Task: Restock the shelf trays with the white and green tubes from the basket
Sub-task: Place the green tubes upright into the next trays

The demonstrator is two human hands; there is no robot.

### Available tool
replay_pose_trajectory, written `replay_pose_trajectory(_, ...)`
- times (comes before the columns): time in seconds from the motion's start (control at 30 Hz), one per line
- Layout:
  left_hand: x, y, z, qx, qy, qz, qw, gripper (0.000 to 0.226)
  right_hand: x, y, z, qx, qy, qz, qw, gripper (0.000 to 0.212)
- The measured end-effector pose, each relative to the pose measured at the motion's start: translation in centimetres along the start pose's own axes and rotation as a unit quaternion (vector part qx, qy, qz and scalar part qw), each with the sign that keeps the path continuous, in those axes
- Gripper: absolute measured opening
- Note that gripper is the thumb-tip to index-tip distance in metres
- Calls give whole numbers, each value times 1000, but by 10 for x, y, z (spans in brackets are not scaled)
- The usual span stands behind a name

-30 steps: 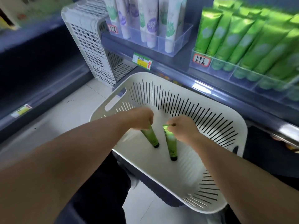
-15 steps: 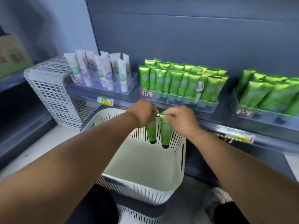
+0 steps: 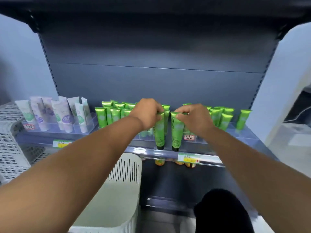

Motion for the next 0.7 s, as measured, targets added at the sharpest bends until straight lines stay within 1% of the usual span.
replay_pose_trajectory(0.23,30,-50,-89,45,20,12,999,18,-72,-6,-62,43,27,-38,998,20)
replay_pose_trajectory(0.4,54,-87,-150,75,56,24,995,18,-115,-14,-111,67,1,-55,996,16)
replay_pose_trajectory(0.57,72,-125,-195,96,65,20,993,18,-152,-29,-159,96,-22,-88,991,13)
replay_pose_trajectory(0.7,89,-152,-224,105,62,22,992,18,-172,-45,-199,106,-17,-110,988,12)
Point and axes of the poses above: each hand's wrist, its own y-axis away from the middle knuckle, its own x-axis out of the palm, z = x × y, the point moved 3 cm from there along -y, towards the middle knuckle, and after that the axes turned 1 degree about -y, right-handed, at the moved point
